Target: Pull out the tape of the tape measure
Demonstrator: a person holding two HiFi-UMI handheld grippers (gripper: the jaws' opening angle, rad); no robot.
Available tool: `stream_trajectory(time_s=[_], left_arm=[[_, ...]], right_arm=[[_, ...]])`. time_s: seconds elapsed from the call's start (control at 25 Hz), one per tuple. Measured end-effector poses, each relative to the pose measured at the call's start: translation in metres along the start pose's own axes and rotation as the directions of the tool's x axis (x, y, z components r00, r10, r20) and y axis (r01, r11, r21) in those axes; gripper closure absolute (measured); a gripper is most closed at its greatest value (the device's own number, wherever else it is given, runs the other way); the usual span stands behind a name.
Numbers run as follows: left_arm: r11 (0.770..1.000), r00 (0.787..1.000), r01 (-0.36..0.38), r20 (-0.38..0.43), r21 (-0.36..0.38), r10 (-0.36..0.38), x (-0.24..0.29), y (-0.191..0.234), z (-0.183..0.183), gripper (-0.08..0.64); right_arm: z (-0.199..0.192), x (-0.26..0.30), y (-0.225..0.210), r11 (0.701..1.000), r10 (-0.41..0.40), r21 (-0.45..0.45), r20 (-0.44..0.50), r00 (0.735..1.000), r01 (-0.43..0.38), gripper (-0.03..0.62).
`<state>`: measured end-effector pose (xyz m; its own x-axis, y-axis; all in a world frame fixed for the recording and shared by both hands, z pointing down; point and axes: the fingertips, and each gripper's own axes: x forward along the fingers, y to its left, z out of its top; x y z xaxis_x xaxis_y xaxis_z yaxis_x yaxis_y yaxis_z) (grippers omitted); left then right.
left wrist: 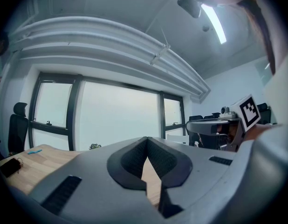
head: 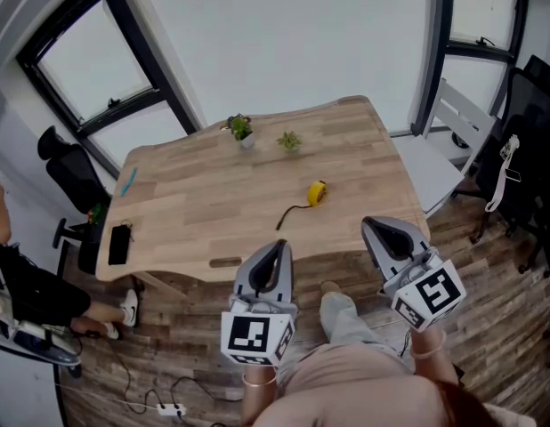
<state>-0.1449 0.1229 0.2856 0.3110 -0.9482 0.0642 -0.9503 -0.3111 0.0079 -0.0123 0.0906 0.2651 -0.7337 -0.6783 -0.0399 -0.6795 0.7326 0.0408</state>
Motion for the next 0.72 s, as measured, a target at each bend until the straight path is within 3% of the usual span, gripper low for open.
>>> stream_trajectory(time_s=[0.72], left_arm=[[1.000, 1.000, 0.009, -0.011, -0.010, -0.010, 0.0050, 0.0010, -0.0065, 0.560]], right_arm=[[-0.0051, 0.0019, -0.0019, 1.000, -0.001, 0.014, -0.013, 1.000, 0.001, 0.594]])
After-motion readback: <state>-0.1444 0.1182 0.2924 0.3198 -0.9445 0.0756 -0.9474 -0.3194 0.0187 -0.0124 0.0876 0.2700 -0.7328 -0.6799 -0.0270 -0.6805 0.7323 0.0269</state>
